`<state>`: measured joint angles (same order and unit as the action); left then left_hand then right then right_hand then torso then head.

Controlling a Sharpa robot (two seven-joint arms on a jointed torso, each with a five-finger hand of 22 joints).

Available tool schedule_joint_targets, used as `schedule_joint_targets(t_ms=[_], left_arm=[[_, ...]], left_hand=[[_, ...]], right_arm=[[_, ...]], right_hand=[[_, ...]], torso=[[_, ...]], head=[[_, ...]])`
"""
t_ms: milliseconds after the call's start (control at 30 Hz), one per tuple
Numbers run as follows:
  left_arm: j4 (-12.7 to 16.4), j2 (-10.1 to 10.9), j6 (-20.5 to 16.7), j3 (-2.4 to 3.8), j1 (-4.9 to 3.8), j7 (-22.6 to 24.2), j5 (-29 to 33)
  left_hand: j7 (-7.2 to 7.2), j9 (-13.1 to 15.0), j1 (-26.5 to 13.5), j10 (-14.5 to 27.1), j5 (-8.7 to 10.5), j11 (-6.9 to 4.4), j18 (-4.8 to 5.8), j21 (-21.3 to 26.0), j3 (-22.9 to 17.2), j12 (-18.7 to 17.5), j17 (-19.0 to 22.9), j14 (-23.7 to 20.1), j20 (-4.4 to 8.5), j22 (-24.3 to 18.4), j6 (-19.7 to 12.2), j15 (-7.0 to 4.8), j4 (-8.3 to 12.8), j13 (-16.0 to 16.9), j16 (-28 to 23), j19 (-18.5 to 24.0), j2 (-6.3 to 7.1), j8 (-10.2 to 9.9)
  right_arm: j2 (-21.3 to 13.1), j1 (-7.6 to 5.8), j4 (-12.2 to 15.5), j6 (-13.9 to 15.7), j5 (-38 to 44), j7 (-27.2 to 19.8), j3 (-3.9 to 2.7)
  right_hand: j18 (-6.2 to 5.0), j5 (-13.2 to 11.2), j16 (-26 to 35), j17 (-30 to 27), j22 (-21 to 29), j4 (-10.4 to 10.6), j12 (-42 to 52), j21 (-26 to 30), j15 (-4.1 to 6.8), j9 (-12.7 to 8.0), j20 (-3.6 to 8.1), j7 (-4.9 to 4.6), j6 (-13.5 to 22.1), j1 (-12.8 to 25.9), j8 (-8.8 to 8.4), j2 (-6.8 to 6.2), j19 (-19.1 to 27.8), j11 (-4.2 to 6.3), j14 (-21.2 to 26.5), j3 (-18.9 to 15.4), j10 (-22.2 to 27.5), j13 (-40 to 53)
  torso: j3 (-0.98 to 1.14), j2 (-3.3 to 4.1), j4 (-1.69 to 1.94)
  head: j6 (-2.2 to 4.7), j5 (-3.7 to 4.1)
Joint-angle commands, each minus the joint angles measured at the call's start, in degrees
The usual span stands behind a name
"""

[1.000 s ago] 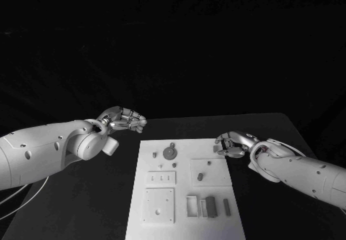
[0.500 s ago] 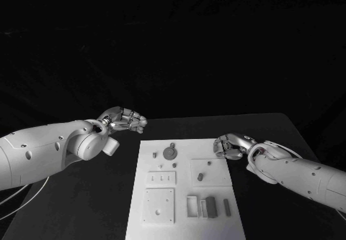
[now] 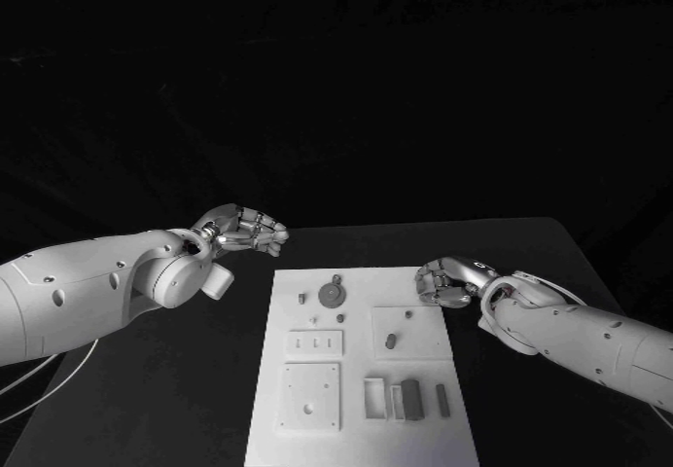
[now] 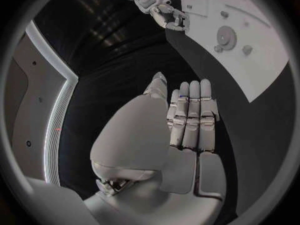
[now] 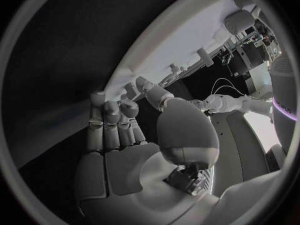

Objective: Assemble the parts on the task board

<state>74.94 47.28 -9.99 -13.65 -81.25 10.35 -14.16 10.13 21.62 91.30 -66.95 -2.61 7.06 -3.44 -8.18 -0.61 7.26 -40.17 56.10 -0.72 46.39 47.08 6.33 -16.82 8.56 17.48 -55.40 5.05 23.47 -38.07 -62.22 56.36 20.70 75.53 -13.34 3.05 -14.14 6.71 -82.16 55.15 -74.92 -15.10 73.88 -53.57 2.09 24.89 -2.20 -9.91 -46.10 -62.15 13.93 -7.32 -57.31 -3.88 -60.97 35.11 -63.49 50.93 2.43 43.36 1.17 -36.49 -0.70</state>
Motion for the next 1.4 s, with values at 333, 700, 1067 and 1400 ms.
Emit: schedule_joint_targets(t_ms=[333,700,1067,1400], left_arm=[[0.22,0.11,0.77,0.04,-0.05,0.29,-0.25],[0.21,0.21,0.86,0.04,-0.05,0.26,-0.25],[0.25,0.23,0.95,0.04,-0.05,0.17,-0.25],[0.17,0.13,1.06,0.04,-0.05,0.12,-0.25]], left_hand=[[0.13,-0.07,0.44,0.10,-0.20,0.08,-0.58,0.19,0.36,-0.21,-0.12,0.26,0.03,0.08,-0.06,0.07,0.10,0.04,-0.37,-0.30,0.22,-0.27],[0.13,-0.08,0.42,0.08,-0.20,0.08,-0.58,0.20,0.37,-0.23,-0.15,0.27,0.03,0.09,-0.05,0.08,0.10,0.05,-0.39,-0.31,0.16,-0.27],[0.12,-0.08,0.40,0.07,-0.20,0.07,-0.58,0.21,0.39,-0.25,-0.19,0.28,0.03,0.10,-0.03,0.07,0.10,0.06,-0.42,-0.31,0.14,-0.27],[0.12,-0.09,0.37,0.07,-0.20,0.07,-0.58,0.23,0.42,-0.27,-0.22,0.29,0.03,0.12,-0.03,0.08,0.10,0.07,-0.45,-0.32,0.14,-0.27]], right_arm=[[0.32,0.03,-0.40,-0.15,1.14,0.35,0.00],[0.81,0.03,-0.40,0.14,1.38,0.97,-0.01],[0.89,0.03,-0.55,0.46,1.93,1.45,-0.01],[0.96,0.03,-0.64,0.78,1.96,1.55,-0.01]], right_hand=[[-0.86,0.24,-0.48,-0.18,-0.63,-0.08,0.38,0.00,0.85,0.78,-0.16,0.52,-2.88,0.13,1.54,1.19,-0.08,0.93,-0.06,-0.40,-0.01,-0.01],[-0.86,0.20,-0.55,-0.30,-0.64,-0.05,0.34,-0.05,1.52,1.47,-0.03,1.25,-4.69,0.47,2.57,1.43,-0.23,1.64,-0.19,-0.48,-0.29,-0.10],[-0.86,0.20,-0.57,-0.33,-0.63,0.08,0.33,-0.06,1.65,1.60,0.01,1.38,-4.93,0.58,2.70,1.68,-0.29,1.76,-0.24,-0.43,-0.39,-0.12],[-0.86,0.16,-0.60,-0.36,-0.62,0.12,0.31,-0.08,1.76,1.73,0.07,1.50,-5.19,0.57,2.83,2.04,-0.35,1.88,-0.30,-0.34,-0.49,-0.14]], torso=[[0.03,-0.14,0.01],[0.14,-0.15,-0.14],[0.06,-0.13,-0.03],[0.07,-0.15,-0.04]], head=[[-0.32,-0.10],[-0.51,-0.34],[-0.41,-0.18],[-0.37,-0.05]])
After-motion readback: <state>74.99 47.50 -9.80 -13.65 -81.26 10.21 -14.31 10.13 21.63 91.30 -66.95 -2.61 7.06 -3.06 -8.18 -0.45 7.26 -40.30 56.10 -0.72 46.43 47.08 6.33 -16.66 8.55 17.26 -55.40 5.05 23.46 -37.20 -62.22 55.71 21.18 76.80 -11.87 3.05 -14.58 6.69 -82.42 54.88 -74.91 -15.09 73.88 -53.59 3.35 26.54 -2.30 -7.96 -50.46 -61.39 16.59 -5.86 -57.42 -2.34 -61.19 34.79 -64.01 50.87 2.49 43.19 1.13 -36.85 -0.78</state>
